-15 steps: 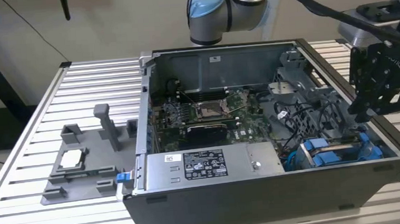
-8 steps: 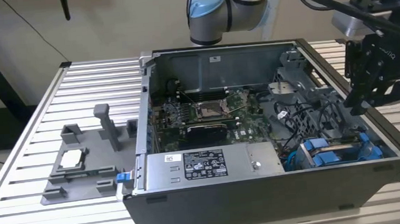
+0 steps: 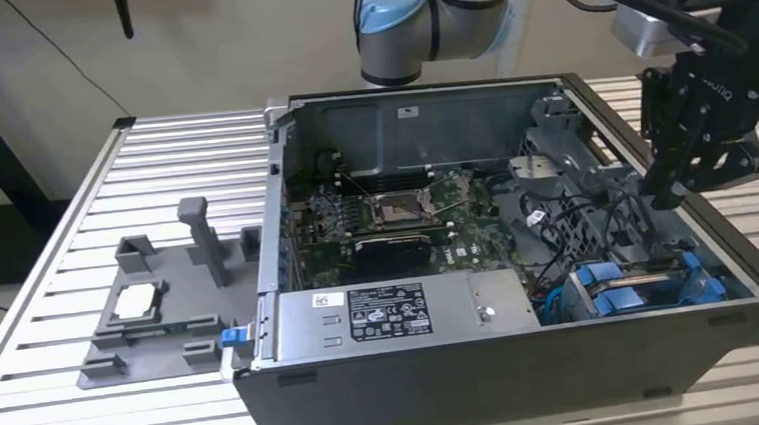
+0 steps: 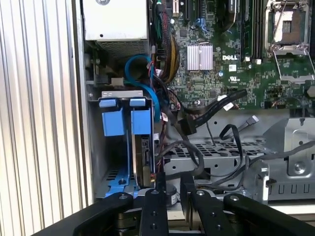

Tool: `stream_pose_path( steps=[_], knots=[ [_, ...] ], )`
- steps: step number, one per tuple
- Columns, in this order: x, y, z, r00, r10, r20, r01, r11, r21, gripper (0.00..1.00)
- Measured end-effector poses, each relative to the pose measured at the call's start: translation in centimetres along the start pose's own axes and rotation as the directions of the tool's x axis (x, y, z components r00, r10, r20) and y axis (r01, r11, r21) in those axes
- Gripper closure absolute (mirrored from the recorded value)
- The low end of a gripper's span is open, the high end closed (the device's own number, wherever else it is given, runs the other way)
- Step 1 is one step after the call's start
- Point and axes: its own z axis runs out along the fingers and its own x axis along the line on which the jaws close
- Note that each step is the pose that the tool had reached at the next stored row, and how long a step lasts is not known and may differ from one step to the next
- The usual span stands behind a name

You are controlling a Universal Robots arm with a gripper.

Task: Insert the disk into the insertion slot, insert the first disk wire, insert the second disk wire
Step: 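Insert the second disk wire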

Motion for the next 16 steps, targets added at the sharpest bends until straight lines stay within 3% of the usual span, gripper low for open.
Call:
stream_pose_path(
  steps=[12, 16],
  knots=[
    [-0.72, 3.25, -0.14, 1.0, 0.0, 0.0002, 0.0, 1.0, 0.0037, 0.73],
    [-0.85, 4.01, -0.2, 1.0, -0.001, 0.0003, 0.001, 1.0, 0.0072, 0.73]
  ],
)
